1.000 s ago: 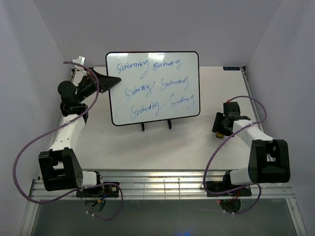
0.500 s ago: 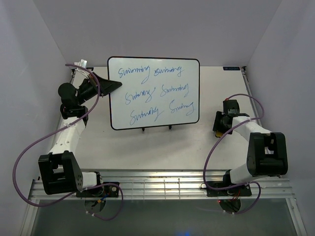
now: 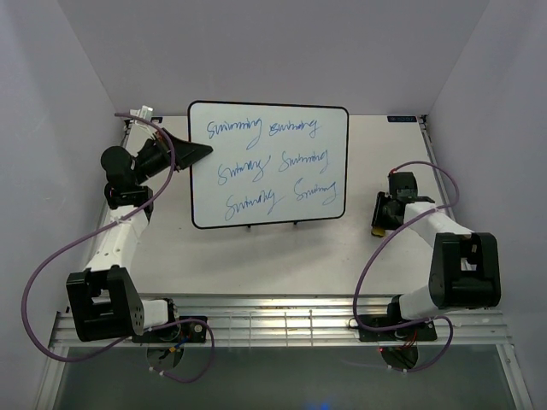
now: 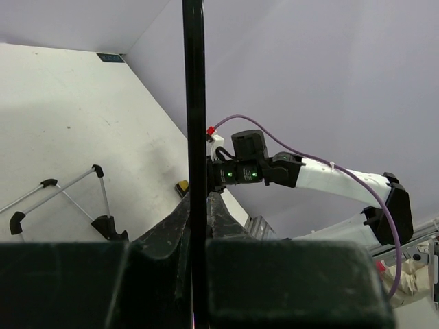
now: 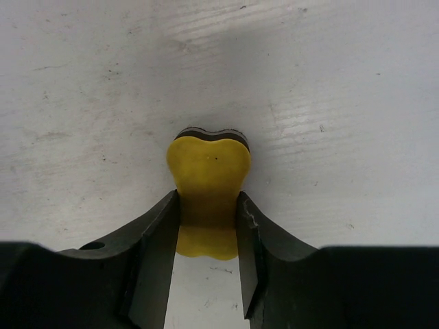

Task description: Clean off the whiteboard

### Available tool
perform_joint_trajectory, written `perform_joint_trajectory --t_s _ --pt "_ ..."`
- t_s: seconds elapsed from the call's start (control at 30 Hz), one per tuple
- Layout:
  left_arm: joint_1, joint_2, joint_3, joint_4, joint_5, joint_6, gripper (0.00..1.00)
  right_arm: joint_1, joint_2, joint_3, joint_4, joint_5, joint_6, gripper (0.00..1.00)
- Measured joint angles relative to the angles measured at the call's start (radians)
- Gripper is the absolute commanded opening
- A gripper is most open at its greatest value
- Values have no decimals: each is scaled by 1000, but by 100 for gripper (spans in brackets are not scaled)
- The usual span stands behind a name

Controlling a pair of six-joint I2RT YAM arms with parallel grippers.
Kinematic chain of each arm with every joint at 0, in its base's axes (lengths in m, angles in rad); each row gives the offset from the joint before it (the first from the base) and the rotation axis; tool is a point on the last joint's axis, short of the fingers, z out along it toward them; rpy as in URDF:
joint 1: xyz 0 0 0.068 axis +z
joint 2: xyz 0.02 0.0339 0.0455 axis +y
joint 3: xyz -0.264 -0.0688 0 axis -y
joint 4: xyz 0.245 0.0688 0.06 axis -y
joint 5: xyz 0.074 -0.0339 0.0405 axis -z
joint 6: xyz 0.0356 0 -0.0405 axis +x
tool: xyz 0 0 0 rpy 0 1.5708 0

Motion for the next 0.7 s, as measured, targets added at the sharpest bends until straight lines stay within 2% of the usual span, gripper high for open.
perform_joint_trajectory --t_s 0.33,0.53,0.7 --pt "-34 -60 -151 -58 -30 56 0 0 -242 37 -60 -78 2 39" --pt "-96 -114 -274 -109 -76 92 0 8 -357 124 -71 -298 11 39" --pt "-190 -174 -383 -139 -147 106 0 104 -339 192 -71 -480 27 39"
